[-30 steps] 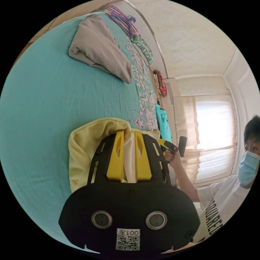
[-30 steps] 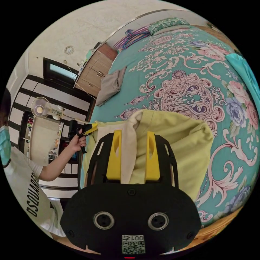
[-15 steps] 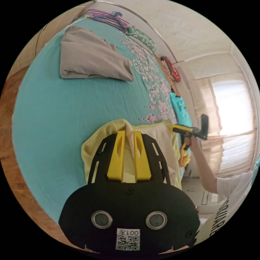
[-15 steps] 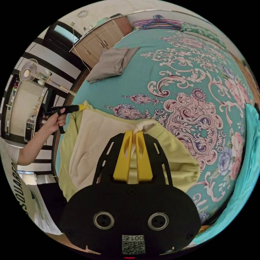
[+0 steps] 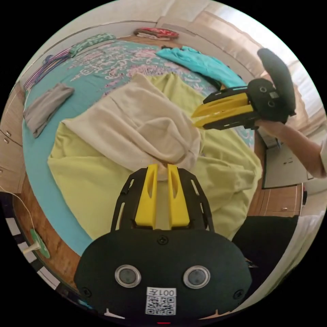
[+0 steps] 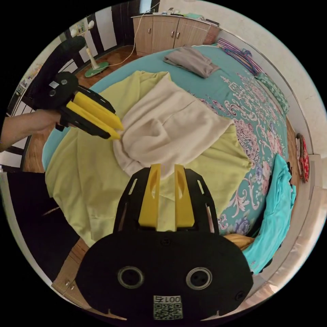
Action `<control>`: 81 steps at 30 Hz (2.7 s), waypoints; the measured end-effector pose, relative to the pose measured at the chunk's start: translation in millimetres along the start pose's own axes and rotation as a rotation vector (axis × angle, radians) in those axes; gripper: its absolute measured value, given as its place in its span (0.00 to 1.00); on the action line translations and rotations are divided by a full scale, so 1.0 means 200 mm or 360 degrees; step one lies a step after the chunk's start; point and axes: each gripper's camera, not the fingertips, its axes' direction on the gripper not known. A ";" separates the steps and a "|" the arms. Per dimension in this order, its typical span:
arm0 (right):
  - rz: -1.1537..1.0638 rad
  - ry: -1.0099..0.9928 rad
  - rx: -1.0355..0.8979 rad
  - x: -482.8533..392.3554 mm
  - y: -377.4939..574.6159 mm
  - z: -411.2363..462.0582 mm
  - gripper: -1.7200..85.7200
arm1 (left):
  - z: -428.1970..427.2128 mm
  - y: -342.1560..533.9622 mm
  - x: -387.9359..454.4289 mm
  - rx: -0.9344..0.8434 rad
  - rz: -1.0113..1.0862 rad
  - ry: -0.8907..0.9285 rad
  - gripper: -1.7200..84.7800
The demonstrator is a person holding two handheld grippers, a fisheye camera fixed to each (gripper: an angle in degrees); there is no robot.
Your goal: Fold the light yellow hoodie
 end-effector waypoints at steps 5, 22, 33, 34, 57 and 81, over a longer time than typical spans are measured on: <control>-0.0143 0.0107 -0.0135 -0.15 -0.05 0.21 0.03 | 0.32 0.09 -0.17 -0.0062 -0.0168 -0.0044 0.00; 0.0938 -0.0494 -0.0155 0.15 1.19 -0.56 0.16 | 0.74 1.36 -0.28 -0.0082 -0.0941 0.0286 0.10; 0.1035 -0.0595 -0.0078 0.21 1.13 -0.75 0.12 | 1.04 1.50 -0.43 0.0141 -0.0994 0.0270 0.10; 0.0983 -0.0607 -0.0098 0.22 1.09 -0.78 0.10 | 1.06 1.49 -0.44 0.0113 -0.0981 0.0188 0.07; 0.0865 -0.1034 -0.0163 0.66 1.38 -1.40 0.04 | 1.03 1.90 -0.70 0.0100 -0.1205 0.0527 0.01; 0.0825 -0.1439 0.0229 1.10 1.43 -2.10 0.03 | 0.03 1.50 -0.45 -0.0124 -0.0804 0.0166 0.00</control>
